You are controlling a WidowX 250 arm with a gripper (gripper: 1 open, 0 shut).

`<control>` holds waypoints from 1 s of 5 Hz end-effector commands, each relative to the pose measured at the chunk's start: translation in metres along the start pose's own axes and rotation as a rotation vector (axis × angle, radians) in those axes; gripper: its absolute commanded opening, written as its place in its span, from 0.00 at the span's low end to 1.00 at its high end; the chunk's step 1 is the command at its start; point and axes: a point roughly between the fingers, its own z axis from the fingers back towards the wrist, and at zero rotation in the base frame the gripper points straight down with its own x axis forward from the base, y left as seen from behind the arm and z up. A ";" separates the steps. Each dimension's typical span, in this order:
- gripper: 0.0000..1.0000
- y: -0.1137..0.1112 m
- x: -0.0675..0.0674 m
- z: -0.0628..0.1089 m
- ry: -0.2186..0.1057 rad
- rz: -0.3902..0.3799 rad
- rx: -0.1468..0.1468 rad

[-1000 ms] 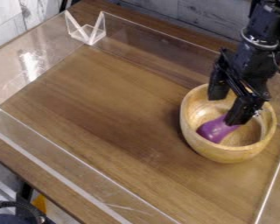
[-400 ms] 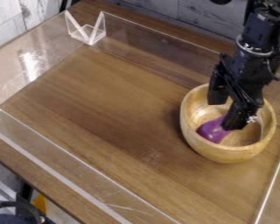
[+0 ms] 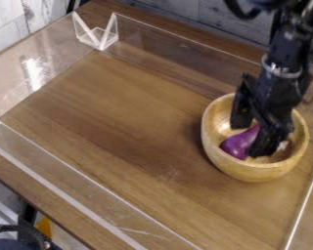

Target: Remove the purple eggplant from inside the brown bowl and put it on the table

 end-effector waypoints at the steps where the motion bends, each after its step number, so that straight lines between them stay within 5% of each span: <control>1: 0.00 -0.007 0.006 0.005 -0.039 -0.055 0.024; 5: 0.00 -0.026 0.003 0.022 -0.104 -0.118 0.064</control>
